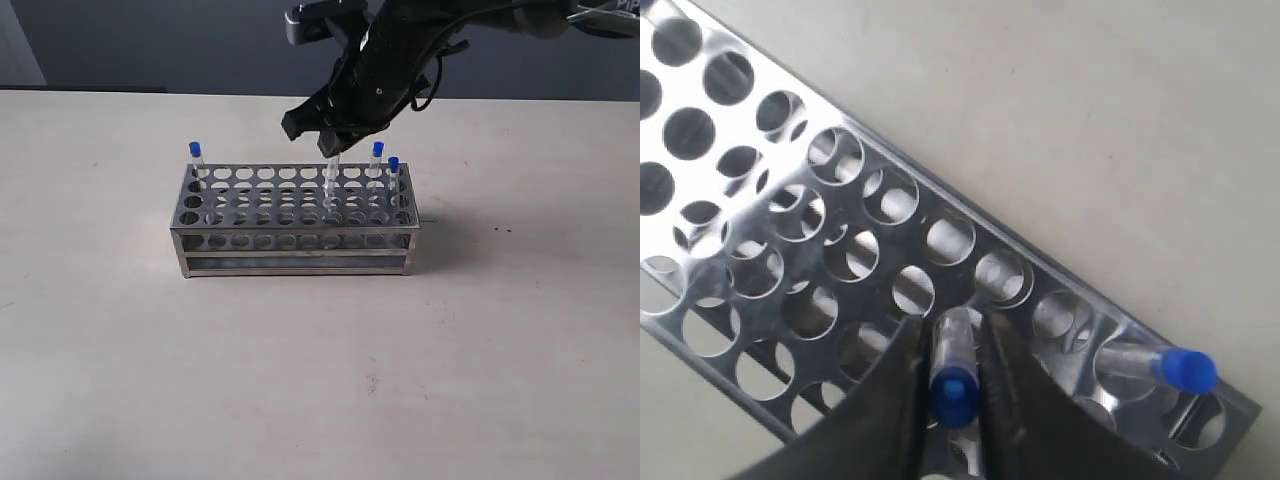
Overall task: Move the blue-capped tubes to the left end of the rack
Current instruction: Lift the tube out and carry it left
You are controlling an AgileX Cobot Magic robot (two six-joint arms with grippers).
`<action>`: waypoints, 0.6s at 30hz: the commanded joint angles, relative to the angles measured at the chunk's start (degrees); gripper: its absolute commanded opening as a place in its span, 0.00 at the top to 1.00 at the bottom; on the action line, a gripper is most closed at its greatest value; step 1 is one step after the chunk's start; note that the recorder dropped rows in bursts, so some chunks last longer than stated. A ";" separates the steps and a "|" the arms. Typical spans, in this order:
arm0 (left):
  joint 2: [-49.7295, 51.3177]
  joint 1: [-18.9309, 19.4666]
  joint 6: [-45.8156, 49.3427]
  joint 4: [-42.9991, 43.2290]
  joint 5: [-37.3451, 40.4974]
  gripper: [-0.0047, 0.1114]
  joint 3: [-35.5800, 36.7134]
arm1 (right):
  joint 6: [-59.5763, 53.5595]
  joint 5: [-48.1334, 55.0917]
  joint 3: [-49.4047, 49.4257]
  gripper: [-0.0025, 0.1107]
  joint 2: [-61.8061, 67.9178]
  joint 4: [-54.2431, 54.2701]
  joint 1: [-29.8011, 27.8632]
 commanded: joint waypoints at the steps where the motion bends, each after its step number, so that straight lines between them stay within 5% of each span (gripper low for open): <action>1: 0.19 -0.27 -0.10 -0.31 -0.59 0.96 0.22 | -0.42 -0.90 0.09 0.98 -2.48 0.02 0.04; 18: 0.19 -0.27 -0.10 -0.31 -0.59 0.96 0.22 | -1.38 -2.89 0.09 0.98 -7.30 -0.18 3.26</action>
